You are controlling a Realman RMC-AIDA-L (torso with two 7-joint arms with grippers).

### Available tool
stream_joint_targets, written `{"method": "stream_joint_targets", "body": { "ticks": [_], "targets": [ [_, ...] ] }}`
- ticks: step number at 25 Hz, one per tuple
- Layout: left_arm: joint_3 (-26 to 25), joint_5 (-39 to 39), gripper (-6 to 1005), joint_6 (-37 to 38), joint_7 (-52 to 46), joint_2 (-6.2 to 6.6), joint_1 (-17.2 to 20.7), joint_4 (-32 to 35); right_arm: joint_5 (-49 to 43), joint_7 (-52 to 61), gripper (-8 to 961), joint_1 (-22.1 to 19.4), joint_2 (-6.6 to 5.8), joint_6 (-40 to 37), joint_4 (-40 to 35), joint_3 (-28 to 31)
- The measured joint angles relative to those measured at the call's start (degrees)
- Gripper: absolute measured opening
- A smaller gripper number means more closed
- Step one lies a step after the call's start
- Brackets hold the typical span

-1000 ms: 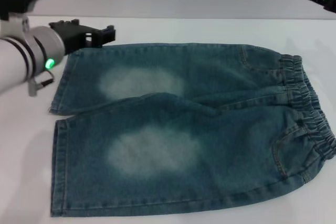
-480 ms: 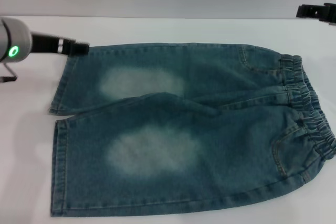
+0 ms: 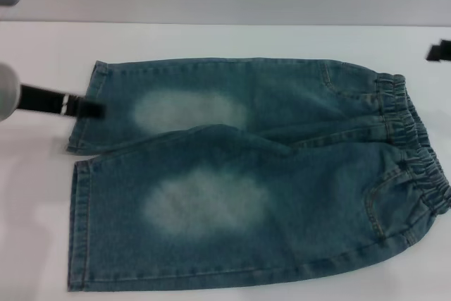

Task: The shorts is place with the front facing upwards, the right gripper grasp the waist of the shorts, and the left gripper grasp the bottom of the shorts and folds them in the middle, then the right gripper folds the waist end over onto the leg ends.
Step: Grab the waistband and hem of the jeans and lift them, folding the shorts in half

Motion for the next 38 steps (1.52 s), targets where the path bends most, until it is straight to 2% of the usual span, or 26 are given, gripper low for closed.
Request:
{"method": "stream_joint_targets", "body": {
  "ticks": [6, 10, 15, 24, 38],
  "targets": [
    [-4.11, -0.05, 833, -7.69, -0.17, 0.01, 1.41, 1.27, -0.50, -0.22, 820, -2.10, 0.17, 0.46, 0.78, 1.37],
    [-4.03, 0.00, 832, -8.48, -0.64, -0.02, 1.76, 1.74, -1.11, -0.81, 819, -2.64, 0.31, -1.01, 1.86, 1.14],
    [-2.72, 2.57, 837, -15.19, -2.59, -0.14, 1.61, 2.08, -2.84, -1.94, 819, -2.68, 0.20, -1.12, 3.67, 0.93],
    [-0.22, 2.36, 851, -19.97, -7.21, -0.18, 2.36, 5.51, -4.24, -4.14, 820, -2.77, 0.05, -0.83, 4.26, 1.98],
    [4.05, 2.15, 854, -28.62, -13.83, -0.30, 1.40, 6.30, -4.41, -8.62, 821, -1.21, -0.44, -1.21, 8.25, 7.96]
  ]
}}
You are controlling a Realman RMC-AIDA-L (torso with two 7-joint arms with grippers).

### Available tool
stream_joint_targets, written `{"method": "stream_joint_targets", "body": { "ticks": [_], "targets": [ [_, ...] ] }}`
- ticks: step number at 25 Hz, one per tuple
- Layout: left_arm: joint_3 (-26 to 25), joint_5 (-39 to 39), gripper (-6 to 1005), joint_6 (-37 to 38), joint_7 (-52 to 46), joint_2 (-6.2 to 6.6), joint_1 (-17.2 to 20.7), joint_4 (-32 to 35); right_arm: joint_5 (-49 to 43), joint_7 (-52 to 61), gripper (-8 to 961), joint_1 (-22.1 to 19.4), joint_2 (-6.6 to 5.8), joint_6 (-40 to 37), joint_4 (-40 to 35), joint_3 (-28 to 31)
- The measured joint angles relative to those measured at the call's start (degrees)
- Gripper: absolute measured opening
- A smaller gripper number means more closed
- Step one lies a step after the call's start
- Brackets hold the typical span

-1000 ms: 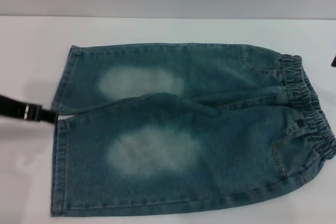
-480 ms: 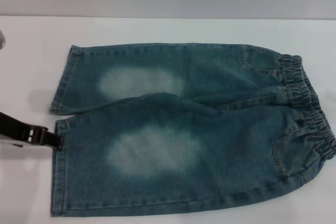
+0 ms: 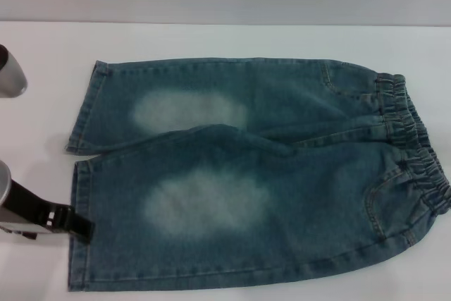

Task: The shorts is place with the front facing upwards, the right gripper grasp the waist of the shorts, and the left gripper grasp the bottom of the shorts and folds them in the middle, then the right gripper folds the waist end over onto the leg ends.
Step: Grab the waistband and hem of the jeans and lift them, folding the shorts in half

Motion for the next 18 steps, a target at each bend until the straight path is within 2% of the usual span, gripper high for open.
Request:
{"method": "stream_joint_targets", "body": {
  "ticks": [5, 7, 18],
  "targets": [
    [1.92, -0.20, 852, -0.98, -1.88, -0.09, -0.07, 0.00, -0.73, -1.30, 820, 1.08, -0.22, 0.00, 0.87, 0.12],
    [5.16, -0.22, 852, -1.47, -4.39, -0.07, -0.20, -0.29, -0.89, -1.70, 820, 1.34, -0.23, 0.00, 1.19, 0.20],
    [8.28, -2.38, 848, -0.68, -7.76, -0.20, 0.17, -0.76, -1.27, -3.37, 820, 3.10, -0.64, 0.53, 2.11, 2.18]
  ]
}}
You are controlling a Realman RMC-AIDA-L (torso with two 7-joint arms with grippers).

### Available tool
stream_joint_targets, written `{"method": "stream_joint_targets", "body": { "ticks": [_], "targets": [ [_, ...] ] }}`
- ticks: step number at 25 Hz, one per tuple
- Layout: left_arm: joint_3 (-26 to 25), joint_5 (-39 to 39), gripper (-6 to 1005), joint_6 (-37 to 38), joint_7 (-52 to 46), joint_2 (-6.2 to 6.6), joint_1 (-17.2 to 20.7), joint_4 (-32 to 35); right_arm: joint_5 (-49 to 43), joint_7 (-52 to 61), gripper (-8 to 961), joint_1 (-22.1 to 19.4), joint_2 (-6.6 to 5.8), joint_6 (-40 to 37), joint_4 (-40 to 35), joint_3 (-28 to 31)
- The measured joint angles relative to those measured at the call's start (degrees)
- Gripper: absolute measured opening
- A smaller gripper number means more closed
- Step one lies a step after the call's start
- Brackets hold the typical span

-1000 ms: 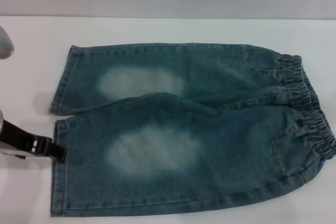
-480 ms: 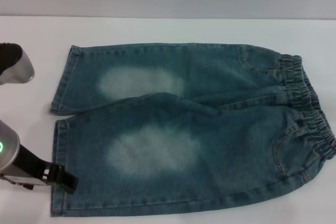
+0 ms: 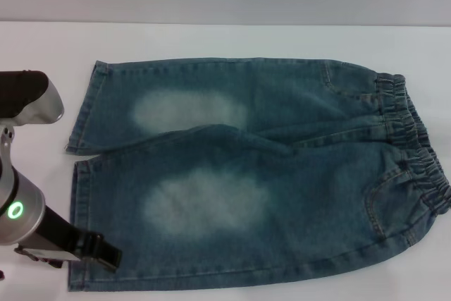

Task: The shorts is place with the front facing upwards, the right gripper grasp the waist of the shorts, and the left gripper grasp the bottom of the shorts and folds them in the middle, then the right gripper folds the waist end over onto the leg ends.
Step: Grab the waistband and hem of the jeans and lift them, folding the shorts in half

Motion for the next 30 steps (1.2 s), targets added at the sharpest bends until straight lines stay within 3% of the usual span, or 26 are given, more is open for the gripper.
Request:
{"method": "stream_joint_targets", "body": {
  "ticks": [30],
  "targets": [
    [3.12, -0.93, 844, 1.82, -1.75, 0.06, -0.38, -4.14, 0.50, -1.69, 820, 0.53, 0.02, 0.16, 0.95, 1.12]
  ]
}}
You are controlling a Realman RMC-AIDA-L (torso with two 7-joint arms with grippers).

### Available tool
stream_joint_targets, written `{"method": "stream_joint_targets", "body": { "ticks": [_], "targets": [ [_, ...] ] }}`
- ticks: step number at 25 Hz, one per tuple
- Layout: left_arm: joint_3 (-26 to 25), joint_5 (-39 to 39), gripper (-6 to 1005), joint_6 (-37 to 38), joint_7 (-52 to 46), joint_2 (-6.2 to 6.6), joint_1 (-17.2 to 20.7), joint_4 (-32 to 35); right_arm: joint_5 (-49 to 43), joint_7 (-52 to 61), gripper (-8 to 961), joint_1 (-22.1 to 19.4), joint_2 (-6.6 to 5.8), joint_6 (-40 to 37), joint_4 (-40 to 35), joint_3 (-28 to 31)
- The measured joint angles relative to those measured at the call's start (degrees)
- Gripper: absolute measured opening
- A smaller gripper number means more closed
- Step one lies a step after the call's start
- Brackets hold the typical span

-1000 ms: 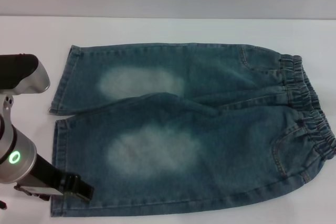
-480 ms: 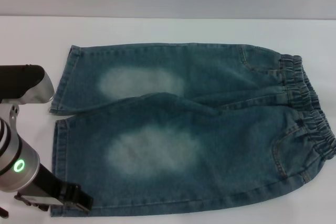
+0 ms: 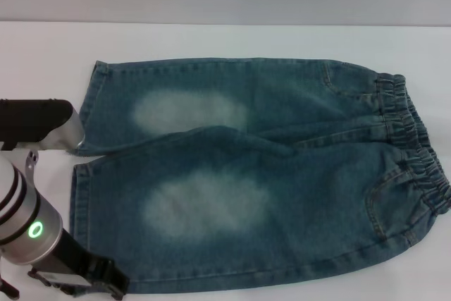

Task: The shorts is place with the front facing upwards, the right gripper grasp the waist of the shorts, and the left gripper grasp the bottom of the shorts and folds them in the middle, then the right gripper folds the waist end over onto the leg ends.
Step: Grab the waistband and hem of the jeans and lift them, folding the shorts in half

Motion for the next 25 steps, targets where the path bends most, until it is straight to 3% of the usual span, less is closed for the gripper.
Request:
{"method": "stream_joint_targets", "body": {
  "ticks": [2, 4, 20, 25],
  "targets": [
    [0.41, -1.28, 819, 0.59, 1.58, 0.14, -1.39, -4.46, 0.02, -0.16, 820, 0.05, 0.06, 0.02, -0.01, 0.29],
    [0.56, -1.21, 769, 0.62, 1.75, 0.19, -1.73, -4.90, 0.04, -0.38, 820, 0.19, 0.16, 0.02, -0.02, 0.47],
    [-0.58, -1.39, 425, 0.45, 2.53, 0.24, -2.63, -2.84, 0.13, -0.55, 820, 0.19, 0.54, 0.62, -0.05, 0.54],
    [-0.70, -0.84, 236, 0.17, 2.32, 0.27, -2.95, -1.09, 0.13, -0.54, 820, 0.14, 0.66, 0.94, -0.08, 0.54]
  ]
}}
